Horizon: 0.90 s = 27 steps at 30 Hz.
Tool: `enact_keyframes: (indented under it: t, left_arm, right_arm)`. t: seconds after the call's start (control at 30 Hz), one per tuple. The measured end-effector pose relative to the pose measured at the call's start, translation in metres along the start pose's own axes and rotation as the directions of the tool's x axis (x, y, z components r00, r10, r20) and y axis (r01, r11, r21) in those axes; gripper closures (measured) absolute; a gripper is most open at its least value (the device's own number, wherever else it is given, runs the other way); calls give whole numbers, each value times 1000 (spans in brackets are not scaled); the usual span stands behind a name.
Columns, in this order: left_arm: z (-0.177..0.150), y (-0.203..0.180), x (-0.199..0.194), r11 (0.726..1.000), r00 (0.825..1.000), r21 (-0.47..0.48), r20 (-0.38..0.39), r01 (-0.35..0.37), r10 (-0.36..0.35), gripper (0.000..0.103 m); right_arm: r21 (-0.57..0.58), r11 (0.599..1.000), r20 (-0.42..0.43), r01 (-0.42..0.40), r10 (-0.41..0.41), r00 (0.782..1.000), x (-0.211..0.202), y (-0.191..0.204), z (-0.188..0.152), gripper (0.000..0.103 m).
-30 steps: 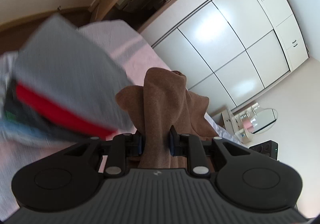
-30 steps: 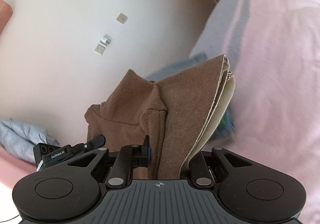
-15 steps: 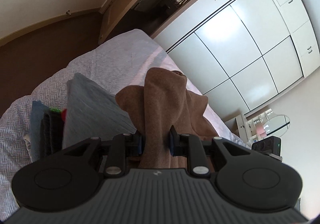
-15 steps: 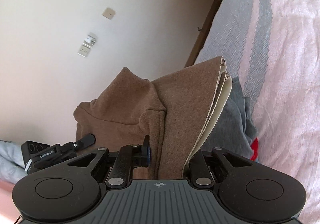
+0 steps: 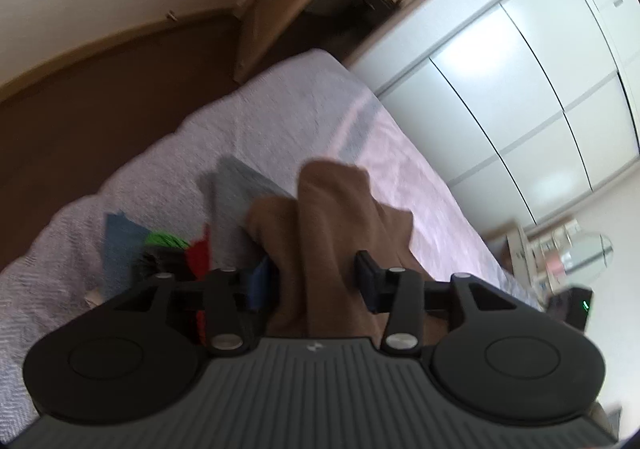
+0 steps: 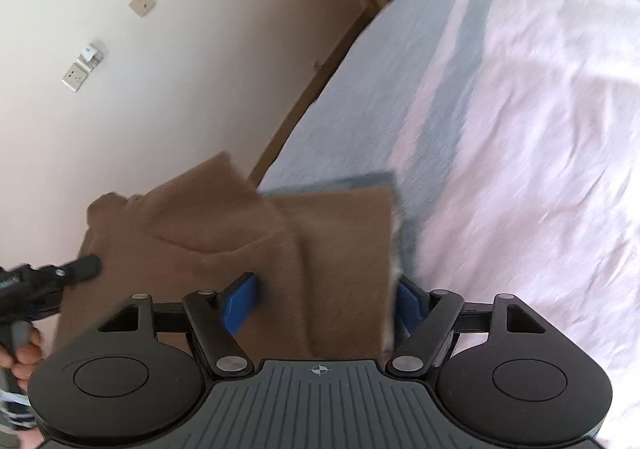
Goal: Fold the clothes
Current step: 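Lift the sweater with both grippers and carry it to the clothes stack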
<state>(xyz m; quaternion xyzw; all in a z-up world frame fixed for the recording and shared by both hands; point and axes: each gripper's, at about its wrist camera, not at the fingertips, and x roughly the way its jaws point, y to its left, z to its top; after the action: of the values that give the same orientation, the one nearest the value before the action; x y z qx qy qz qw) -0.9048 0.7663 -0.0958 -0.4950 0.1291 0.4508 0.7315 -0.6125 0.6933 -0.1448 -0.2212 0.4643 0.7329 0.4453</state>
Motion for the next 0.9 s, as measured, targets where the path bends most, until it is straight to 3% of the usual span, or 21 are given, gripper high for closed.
enact_keyframes:
  t: [0.1,0.2,0.23,0.3,0.4,0.5,0.67,0.8,0.9]
  left_arm:
    - [8,-6,-16,993,990,22,88,-113,110,63]
    - [12,-27,-32,987,977,66,164,-149,136,67]
    - [11,-37,-35,986,976,88,178,-144,126,67]
    - [8,-57,-32,982,981,139,169,-125,101,67]
    - [-1,-81,-16,972,984,198,148,-127,98,67]
    - [-8,-89,6,956,973,218,165,-195,161,67]
    - [-22,-63,39,937,951,198,174,-289,257,65]
    - [-32,-26,46,963,958,117,189,-241,217,65]
    - [-36,-17,44,969,961,117,203,-216,190,64]
  right_arm:
    - [-28,997,69,77,-75,995,-16,1,3,29]
    - [-73,992,170,101,-88,982,-33,13,5,30]
    - [-92,991,199,92,-72,977,-36,19,5,42]
    - [-131,988,218,77,-47,975,-33,35,3,58]
    - [-189,980,221,69,-26,975,-17,62,-4,58]
    - [-208,975,216,75,-29,976,10,81,-13,58]
    - [-137,985,213,100,-70,974,54,81,-15,58]
    - [-116,987,228,108,-80,970,62,73,-22,58]
    - [-97,990,244,105,-79,967,52,68,-26,58]
